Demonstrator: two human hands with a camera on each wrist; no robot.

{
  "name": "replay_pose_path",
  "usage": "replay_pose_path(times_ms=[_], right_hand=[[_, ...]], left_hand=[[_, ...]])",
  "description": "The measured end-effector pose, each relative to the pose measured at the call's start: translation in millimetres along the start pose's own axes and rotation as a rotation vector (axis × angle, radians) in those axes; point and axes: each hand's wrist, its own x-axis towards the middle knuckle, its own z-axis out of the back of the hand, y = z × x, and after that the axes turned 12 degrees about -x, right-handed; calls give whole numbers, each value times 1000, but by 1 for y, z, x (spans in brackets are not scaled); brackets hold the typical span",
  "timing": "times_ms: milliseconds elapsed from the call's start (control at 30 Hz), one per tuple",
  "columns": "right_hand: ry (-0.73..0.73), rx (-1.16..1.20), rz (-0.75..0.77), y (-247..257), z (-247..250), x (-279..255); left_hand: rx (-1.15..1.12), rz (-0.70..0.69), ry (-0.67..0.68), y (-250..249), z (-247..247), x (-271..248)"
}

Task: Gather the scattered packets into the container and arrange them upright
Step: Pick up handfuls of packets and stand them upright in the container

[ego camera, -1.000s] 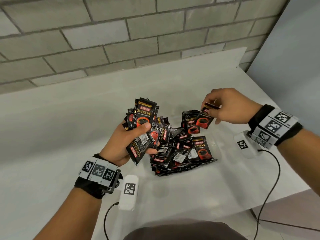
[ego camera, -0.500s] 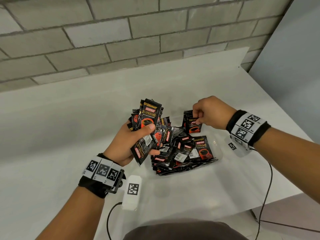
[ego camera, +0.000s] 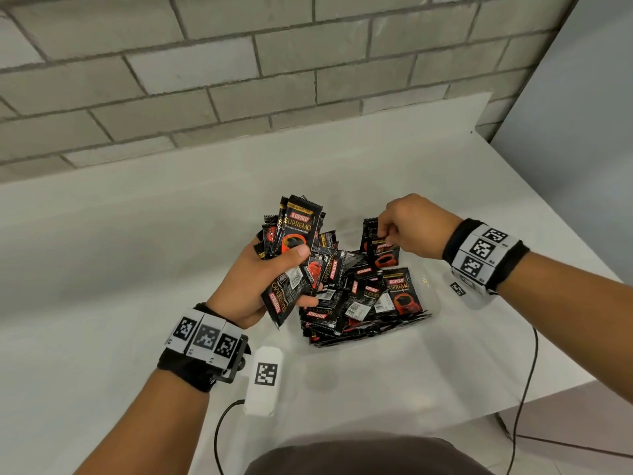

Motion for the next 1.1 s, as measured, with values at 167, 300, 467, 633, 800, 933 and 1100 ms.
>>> replay_pose_path(times_ms=[167,300,467,633,800,933,1100], right_hand=[[-37,16,-43,-3,4,2],[-112,16,-24,-3,17,-3],[-200,482,33,37,46,-24],[-104,620,17,50,37,-27],[-64,779,-41,39,34,-30],[-89,815,-149,26,34,-33],[-79,844,-176,-3,38,-39]], left_hand=[[6,-5,16,-1,1,-2],[-60,19,42,-4,-3,-5],[-159,47,167,-8,-11,-10],[-172,32,178,-7,-16,-9],[-193,33,167,-3,-15,-10],[-200,-6,106,-4,-10,-9],[-153,-33,47,-6,1,-6]])
